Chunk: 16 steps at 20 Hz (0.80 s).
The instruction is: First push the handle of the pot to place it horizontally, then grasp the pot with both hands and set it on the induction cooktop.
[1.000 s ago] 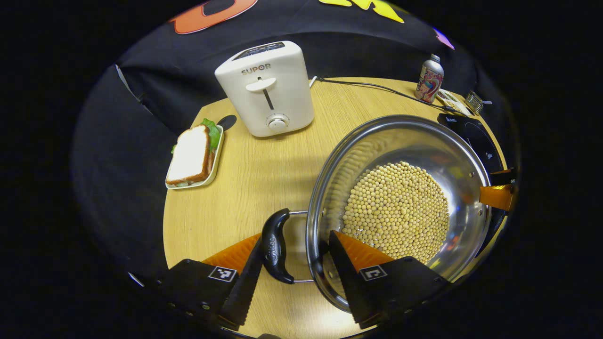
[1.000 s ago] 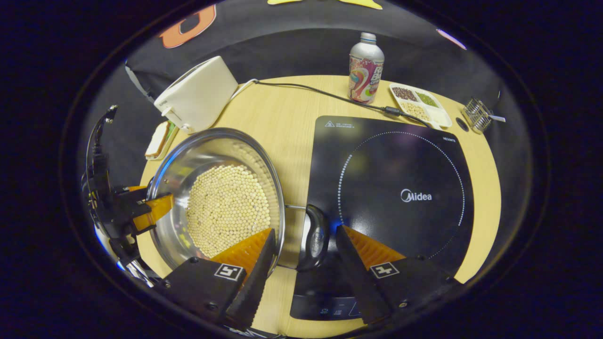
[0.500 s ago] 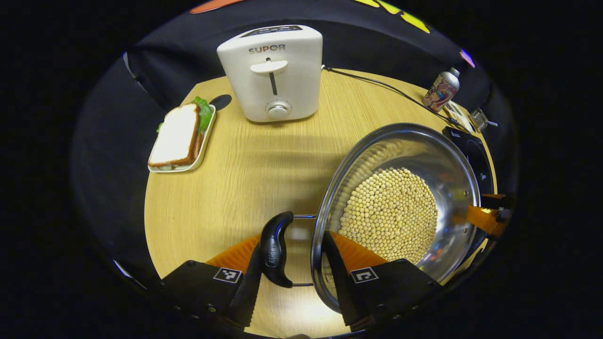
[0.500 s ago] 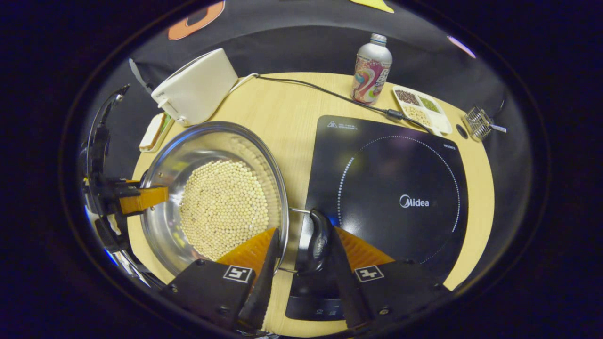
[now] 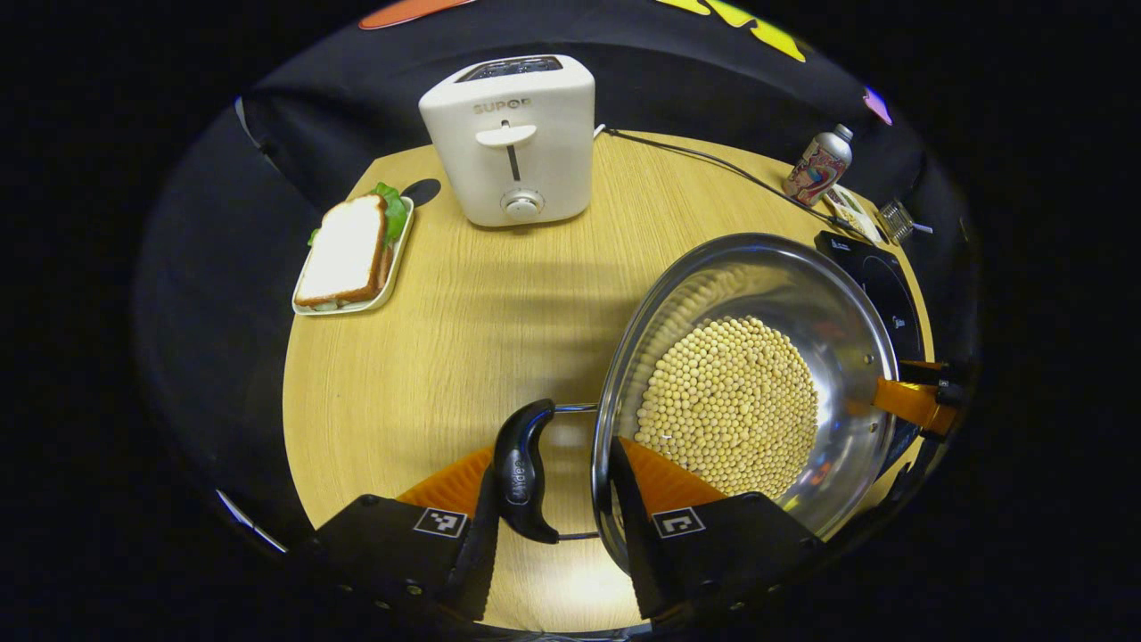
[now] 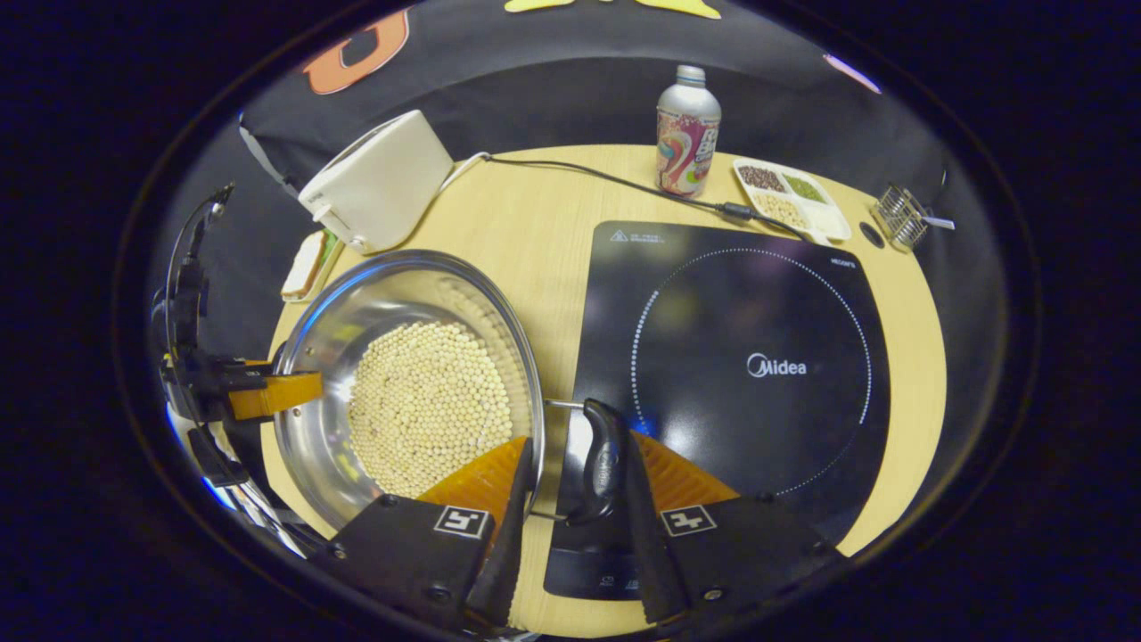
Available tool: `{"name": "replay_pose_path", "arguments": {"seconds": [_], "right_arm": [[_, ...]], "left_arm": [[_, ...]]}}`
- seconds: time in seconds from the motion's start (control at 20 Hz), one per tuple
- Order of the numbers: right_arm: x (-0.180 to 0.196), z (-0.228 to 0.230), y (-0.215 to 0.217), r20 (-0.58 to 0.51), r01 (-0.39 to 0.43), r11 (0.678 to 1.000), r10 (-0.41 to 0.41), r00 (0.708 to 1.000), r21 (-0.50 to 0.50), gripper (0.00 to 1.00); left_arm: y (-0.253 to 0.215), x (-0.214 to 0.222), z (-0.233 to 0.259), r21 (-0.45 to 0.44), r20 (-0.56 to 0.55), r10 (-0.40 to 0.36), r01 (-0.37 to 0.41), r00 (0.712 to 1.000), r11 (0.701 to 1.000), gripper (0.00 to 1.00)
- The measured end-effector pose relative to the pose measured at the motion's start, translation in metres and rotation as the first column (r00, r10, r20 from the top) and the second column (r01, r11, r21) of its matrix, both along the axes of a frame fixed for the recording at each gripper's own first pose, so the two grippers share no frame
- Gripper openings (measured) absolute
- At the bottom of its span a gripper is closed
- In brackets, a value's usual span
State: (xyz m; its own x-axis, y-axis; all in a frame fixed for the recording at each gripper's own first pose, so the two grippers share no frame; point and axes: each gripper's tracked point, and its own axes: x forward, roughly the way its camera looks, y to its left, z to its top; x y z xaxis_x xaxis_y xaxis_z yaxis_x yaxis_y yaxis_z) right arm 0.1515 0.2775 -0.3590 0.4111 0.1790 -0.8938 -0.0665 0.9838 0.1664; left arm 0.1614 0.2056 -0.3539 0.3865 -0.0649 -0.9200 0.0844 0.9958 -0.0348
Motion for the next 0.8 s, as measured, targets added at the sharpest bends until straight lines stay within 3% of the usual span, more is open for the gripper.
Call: {"name": "replay_pose_path", "arguments": {"seconds": [0.5, 0.55, 0.6, 0.8], "right_arm": [[-0.011, 0.064, -0.023, 0.148, 0.008, 1.0, -0.011, 0.989, 0.022, 0.53], [-0.014, 0.069, -0.028, 0.158, 0.016, 1.0, -0.02, 0.987, 0.024, 0.53], [-0.016, 0.075, -0.035, 0.167, 0.028, 0.999, -0.032, 0.985, 0.025, 0.53], [-0.029, 0.089, -0.067, 0.2, 0.079, 0.997, -0.082, 0.976, 0.022, 0.53]], "left_arm": [[-0.009, -0.015, 0.052, -0.018, 0.074, 0.001, 0.0, 0.997, 1.0, 0.6], [-0.013, -0.015, 0.056, -0.019, 0.081, -0.005, 0.007, 0.997, 1.0, 0.7], [-0.016, -0.018, 0.058, -0.022, 0.083, -0.014, 0.016, 0.996, 1.0, 0.6], [-0.043, -0.019, 0.066, -0.038, 0.105, -0.059, 0.063, 0.993, 0.997, 0.6]]}}
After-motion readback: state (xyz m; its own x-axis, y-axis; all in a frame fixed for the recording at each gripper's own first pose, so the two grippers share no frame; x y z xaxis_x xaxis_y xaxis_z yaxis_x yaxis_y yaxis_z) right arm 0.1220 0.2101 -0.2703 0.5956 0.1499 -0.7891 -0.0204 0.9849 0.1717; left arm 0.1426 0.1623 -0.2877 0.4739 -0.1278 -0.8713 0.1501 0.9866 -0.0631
